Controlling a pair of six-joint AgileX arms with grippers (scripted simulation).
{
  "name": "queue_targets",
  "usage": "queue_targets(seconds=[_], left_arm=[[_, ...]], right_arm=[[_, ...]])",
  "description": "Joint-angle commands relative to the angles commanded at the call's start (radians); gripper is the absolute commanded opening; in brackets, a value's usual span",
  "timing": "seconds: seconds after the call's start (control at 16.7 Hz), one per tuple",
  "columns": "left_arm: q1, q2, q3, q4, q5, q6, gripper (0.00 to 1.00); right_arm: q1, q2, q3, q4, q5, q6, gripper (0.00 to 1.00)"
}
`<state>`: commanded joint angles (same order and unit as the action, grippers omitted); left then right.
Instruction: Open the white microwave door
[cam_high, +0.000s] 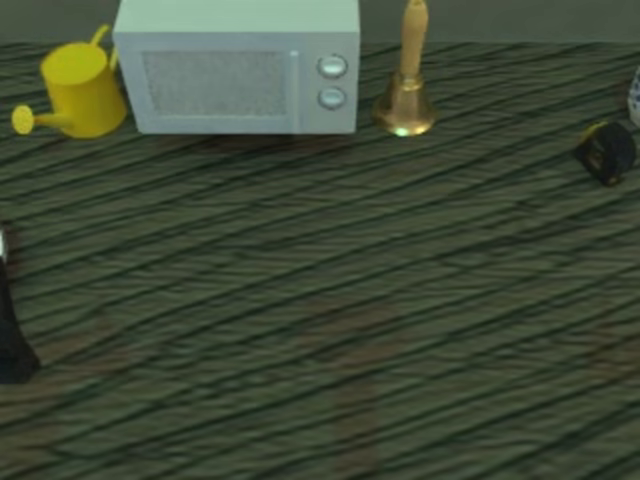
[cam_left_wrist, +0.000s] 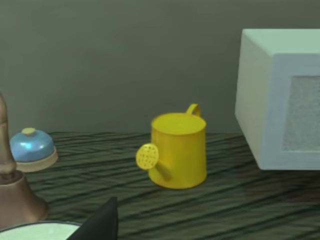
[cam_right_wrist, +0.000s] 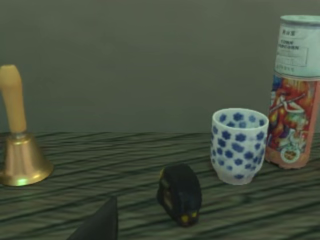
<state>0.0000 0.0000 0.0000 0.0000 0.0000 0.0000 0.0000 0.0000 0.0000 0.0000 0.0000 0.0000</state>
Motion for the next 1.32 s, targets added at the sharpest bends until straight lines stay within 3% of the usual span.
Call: queue_targets(seconds=[0.3,0.54,0.78,1.32], left_arm=[[-0.019,0.06,0.059,-0.043,-0.008,-0.013,1.0],[-0.08,0.284,0.278,-0.186,-0.04,-0.062,1.0],[-0.169,0.654,0.652,-0.387,-0.084,-0.139,1.0],[-0.392,1.582,1.718,-0.853,-0.187,-0.355,1.0]], right_arm=[[0.0,0.0,0.0,0.0,0.0,0.0,1.0],[0.0,0.0,0.0,0.0,0.0,0.0,1.0],[0.0,0.0,0.0,0.0,0.0,0.0,1.0],[0.0,0.0,0.0,0.0,0.0,0.0,1.0]])
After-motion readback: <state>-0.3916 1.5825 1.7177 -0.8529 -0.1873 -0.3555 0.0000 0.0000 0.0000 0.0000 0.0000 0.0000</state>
